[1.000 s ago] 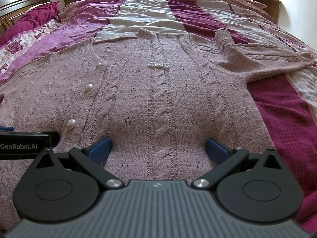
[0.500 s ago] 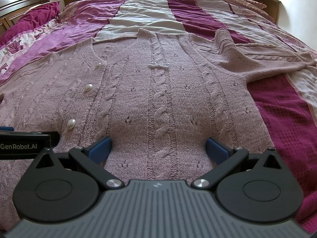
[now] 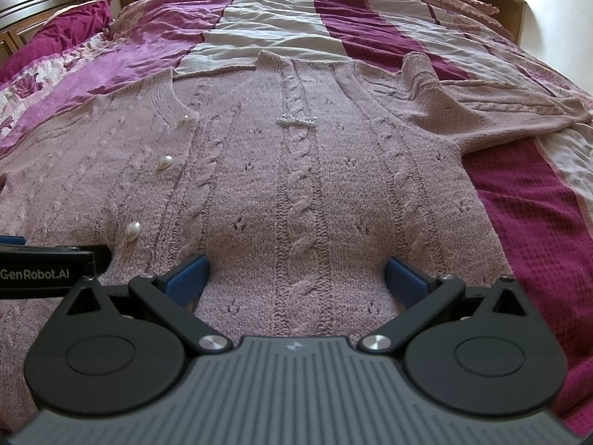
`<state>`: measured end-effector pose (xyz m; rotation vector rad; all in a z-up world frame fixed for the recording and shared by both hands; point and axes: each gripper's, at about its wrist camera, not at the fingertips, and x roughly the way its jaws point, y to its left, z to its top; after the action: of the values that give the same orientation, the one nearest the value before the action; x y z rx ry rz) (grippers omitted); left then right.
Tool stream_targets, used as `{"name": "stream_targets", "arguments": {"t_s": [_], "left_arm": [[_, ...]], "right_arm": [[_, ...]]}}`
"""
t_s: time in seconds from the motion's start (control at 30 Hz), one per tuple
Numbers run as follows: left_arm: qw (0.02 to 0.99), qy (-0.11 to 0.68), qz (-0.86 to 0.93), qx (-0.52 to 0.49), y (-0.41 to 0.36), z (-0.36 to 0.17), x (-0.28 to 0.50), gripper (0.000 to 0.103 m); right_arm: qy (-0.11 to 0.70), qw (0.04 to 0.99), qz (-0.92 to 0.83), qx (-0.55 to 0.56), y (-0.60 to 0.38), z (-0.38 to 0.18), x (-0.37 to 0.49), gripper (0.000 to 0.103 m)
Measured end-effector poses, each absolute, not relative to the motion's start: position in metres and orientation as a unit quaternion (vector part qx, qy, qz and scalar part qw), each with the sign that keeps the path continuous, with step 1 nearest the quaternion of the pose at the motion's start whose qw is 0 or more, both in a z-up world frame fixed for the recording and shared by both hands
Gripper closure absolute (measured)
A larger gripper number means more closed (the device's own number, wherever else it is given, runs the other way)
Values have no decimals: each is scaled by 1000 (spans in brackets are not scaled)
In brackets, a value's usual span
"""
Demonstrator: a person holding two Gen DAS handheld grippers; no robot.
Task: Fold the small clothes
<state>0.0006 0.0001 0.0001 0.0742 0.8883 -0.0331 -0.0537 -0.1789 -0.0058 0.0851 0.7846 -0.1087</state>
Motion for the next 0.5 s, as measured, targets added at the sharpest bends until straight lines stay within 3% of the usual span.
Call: {"name": "stream_targets", "arguments": {"t_s": [0.5], "left_arm": [[892, 450, -16, 37, 0, 2, 10, 0]], "right_arm": [[421, 905, -49, 37, -180, 0, -41, 0]]}}
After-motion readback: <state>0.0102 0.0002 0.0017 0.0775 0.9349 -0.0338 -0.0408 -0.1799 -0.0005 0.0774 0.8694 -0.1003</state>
